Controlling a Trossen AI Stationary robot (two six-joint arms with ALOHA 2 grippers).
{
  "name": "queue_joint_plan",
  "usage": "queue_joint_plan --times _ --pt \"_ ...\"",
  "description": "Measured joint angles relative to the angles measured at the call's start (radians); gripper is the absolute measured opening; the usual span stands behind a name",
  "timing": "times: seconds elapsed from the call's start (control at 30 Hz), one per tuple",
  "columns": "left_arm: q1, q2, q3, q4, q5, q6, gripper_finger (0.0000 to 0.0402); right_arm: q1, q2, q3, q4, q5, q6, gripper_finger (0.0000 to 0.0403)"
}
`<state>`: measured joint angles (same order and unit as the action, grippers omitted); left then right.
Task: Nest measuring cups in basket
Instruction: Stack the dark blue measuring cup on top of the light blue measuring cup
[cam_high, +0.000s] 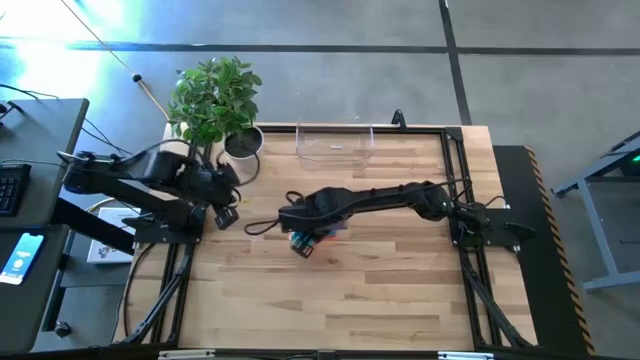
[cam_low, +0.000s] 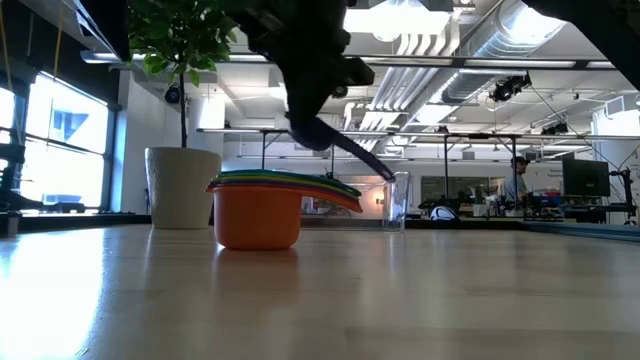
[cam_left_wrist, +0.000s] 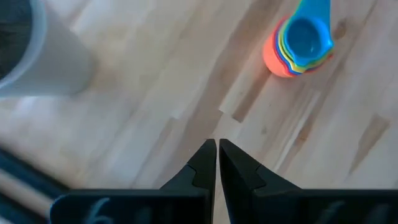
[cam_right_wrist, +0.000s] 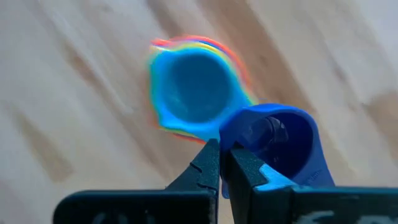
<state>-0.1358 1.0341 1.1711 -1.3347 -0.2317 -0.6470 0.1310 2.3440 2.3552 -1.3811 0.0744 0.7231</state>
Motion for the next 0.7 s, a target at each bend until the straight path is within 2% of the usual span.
queue_joint_plan --times 0.33,0.7 --pt "-0.012 0.001 -0.262 0.368 0.029 -0.007 0.0010 -0.021 -0.054 0.000 -0.131 0.054 -0.006 0.0000" --pt "-0.012 0.082 -0.403 0.676 0.095 -0.025 0.0010 -0.078 -0.148 0.001 -0.188 0.101 0.013 0.0000"
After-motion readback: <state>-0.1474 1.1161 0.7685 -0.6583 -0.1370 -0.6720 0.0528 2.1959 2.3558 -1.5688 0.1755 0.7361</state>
